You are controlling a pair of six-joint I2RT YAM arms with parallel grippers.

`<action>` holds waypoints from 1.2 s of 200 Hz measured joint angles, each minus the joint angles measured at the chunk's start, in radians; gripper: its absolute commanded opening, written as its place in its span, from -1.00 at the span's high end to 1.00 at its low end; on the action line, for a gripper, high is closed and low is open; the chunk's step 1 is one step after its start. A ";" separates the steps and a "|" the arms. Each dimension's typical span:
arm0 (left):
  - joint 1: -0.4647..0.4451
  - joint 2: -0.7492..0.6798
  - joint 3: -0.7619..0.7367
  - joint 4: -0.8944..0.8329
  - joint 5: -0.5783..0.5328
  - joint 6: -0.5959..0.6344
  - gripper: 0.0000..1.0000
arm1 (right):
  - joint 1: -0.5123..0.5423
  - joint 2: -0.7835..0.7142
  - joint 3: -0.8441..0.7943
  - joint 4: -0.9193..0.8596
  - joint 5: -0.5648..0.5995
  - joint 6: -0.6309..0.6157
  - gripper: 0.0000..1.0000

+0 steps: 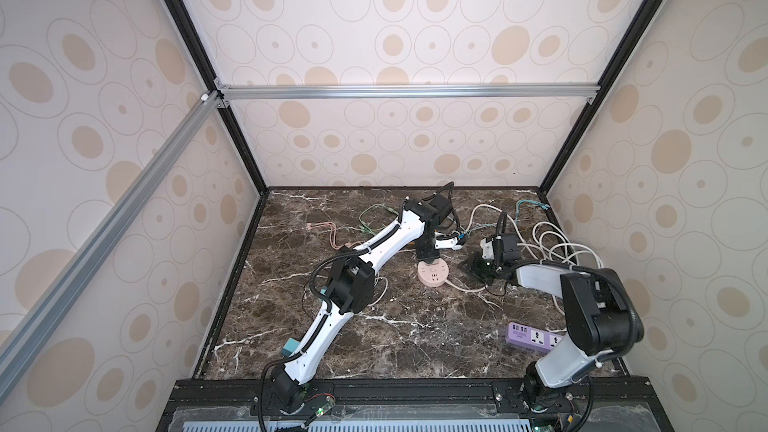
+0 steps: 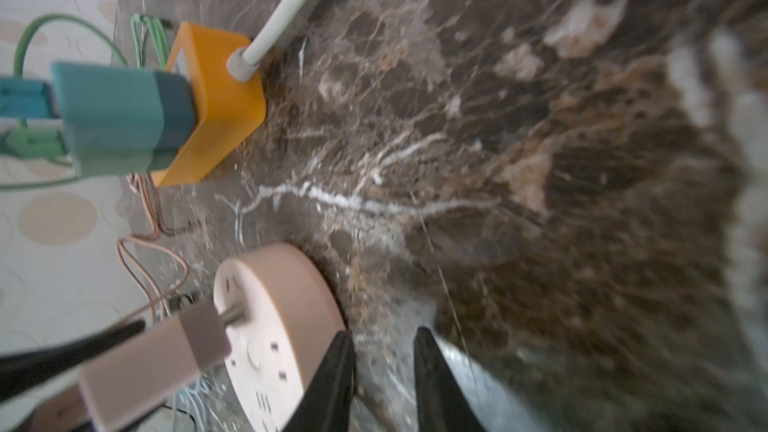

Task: Insert the plug
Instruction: 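Bring the right gripper over the pink adapter while the left holds it, then press the pink adapter down into the round socket with the right gripper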

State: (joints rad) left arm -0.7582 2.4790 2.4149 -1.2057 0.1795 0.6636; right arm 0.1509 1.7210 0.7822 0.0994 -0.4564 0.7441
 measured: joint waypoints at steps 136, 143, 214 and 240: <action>0.001 -0.029 -0.055 0.034 0.003 0.000 0.49 | 0.077 0.185 0.112 0.251 -0.154 0.080 0.88; 0.001 -0.031 -0.058 0.036 0.004 0.000 0.47 | 0.080 0.185 0.111 0.258 -0.154 0.081 0.88; 0.002 -0.048 -0.086 0.056 0.005 0.000 0.83 | 0.092 0.185 0.082 0.351 -0.204 0.115 0.89; 0.002 -0.025 -0.033 0.019 0.003 0.003 0.89 | 0.102 0.186 0.084 0.353 -0.193 0.119 0.92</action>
State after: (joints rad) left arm -0.7563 2.4542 2.3817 -1.1862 0.1825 0.6666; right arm 0.2531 1.9068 0.8661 0.4526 -0.6498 0.8635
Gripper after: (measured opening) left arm 0.270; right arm 0.048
